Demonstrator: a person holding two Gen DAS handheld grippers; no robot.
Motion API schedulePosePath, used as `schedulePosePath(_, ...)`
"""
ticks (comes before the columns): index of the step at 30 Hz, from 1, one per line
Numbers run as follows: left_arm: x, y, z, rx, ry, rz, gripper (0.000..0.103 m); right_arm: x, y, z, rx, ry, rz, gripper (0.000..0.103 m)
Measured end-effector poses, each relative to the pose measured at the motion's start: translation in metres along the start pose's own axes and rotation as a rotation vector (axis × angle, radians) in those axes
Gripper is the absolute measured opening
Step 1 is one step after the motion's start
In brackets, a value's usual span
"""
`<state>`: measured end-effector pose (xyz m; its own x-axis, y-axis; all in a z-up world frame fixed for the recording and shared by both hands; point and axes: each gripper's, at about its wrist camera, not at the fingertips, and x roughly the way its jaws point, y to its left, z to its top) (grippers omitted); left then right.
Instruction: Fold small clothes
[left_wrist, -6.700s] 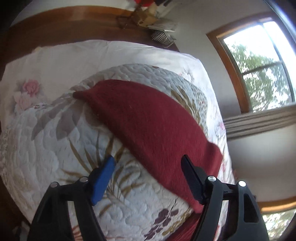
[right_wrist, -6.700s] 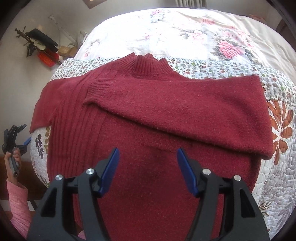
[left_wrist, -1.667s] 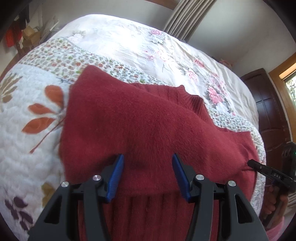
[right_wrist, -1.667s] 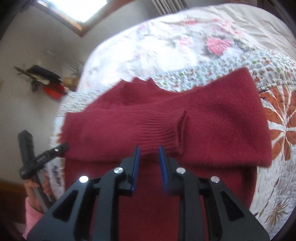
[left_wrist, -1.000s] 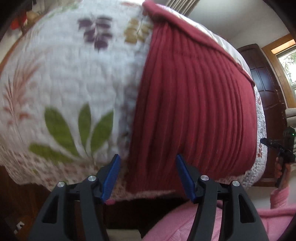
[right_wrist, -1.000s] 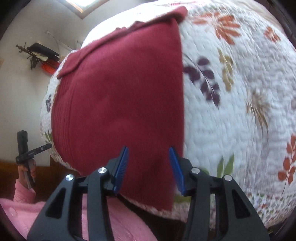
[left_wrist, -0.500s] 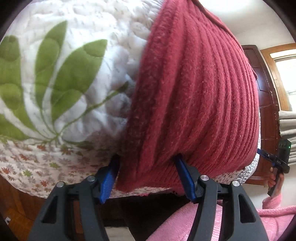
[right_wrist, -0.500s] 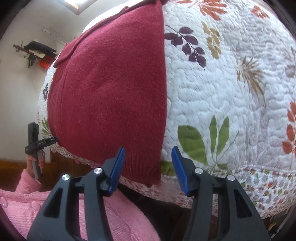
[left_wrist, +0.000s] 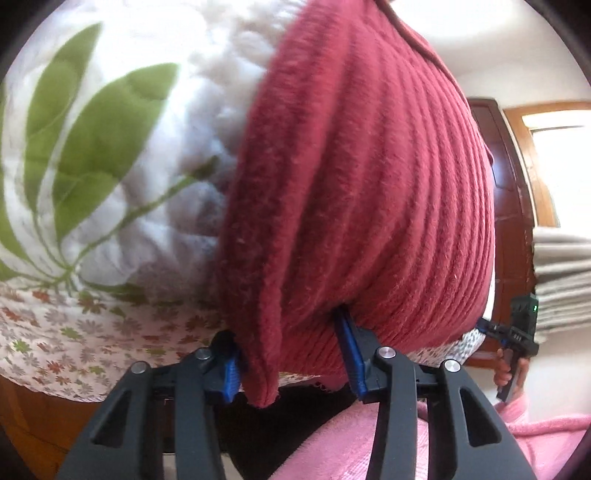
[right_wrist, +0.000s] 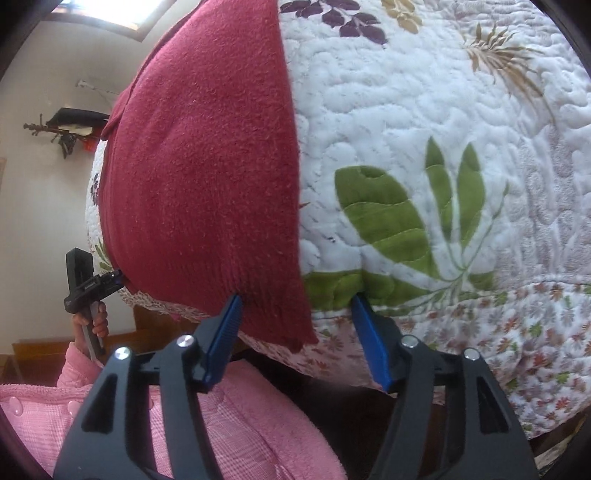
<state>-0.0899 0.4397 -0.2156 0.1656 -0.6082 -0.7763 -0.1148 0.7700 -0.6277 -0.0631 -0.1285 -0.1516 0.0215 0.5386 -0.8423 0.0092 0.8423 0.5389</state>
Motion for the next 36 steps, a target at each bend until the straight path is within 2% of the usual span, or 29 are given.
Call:
schedulePosePath(2, -0.003, -0.001, 0.001, 0.005, 0.004, -0.005, 0.043, 0.000, 0.003, -0.002, -0.012, 0.001, 0.001, 0.062)
schedulePosePath(5, 0.000, 0.004, -0.001, -0.014, 0.000, -0.011, 0.037, 0.003, 0.009, -0.004, -0.016, 0.004, 0.045, 0.054)
schedulePosePath(9, 0.005, 0.010, 0.001, -0.033, -0.001, -0.014, 0.036, 0.018, 0.015, -0.005, -0.019, 0.030, 0.079, 0.046)
schedulePosePath(11, 0.003, 0.009, 0.002, -0.029, 0.002, -0.001, 0.035, 0.022, 0.016, -0.003, -0.005, 0.035, 0.073, 0.033)
schedulePosePath(13, 0.002, 0.004, 0.002, -0.036, 0.002, 0.001, 0.025, 0.020, 0.014, -0.003, 0.009, 0.035, 0.127, 0.019)
schedulePosePath(16, -0.005, -0.002, 0.000, -0.035, -0.006, -0.011, 0.015, 0.014, 0.020, -0.004, -0.020, 0.029, 0.151, 0.016)
schedulePosePath(20, -0.021, -0.016, -0.004, -0.022, -0.037, -0.055, 0.012, -0.009, 0.024, -0.005, -0.042, -0.022, 0.283, 0.016)
schedulePosePath(25, -0.059, -0.044, 0.006, 0.003, -0.136, -0.171, 0.012, -0.041, 0.033, 0.005, -0.067, -0.118, 0.391, 0.015)
schedulePosePath(29, -0.084, -0.066, 0.026, 0.022, -0.237, -0.249, 0.012, -0.061, 0.040, 0.025, -0.080, -0.174, 0.427, 0.015)
schedulePosePath(36, -0.088, -0.075, 0.083, 0.036, -0.316, -0.225, 0.012, -0.070, 0.037, 0.088, -0.056, -0.195, 0.415, 0.015)
